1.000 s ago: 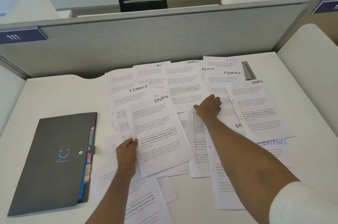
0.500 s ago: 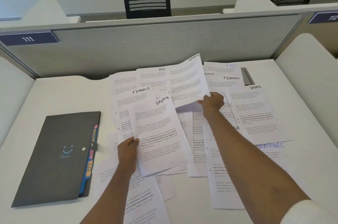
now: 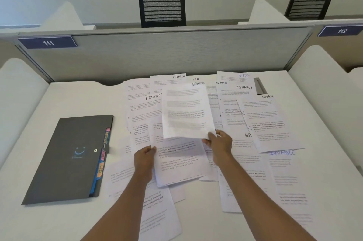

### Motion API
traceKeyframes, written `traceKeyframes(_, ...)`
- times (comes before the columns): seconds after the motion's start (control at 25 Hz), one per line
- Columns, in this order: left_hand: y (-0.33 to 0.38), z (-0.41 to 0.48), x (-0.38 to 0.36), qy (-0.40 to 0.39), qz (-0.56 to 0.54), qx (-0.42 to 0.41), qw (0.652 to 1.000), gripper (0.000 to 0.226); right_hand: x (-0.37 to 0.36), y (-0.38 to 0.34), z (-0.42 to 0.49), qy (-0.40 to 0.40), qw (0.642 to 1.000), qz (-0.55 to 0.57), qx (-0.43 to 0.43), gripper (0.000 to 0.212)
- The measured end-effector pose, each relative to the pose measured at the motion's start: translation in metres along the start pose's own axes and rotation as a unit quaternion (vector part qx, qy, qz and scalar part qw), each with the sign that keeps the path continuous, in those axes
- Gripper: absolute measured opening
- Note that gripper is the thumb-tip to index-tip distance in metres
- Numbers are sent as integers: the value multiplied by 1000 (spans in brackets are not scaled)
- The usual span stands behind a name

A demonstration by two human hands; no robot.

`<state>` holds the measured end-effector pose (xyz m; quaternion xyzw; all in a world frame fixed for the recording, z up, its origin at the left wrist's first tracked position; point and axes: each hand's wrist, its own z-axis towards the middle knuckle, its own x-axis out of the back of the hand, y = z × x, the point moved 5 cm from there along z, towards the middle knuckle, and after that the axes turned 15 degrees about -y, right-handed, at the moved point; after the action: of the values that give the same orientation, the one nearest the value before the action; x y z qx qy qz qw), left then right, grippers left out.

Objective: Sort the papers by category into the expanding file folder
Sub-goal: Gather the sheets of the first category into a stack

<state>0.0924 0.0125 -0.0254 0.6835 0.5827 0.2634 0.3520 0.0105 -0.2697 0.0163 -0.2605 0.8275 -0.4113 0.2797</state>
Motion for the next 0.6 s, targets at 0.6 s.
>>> traceKeyframes(0.6, -3, -17, -6, 4, 2, -1, 1000, 13, 43, 67, -49, -5, 961, -278, 5, 6)
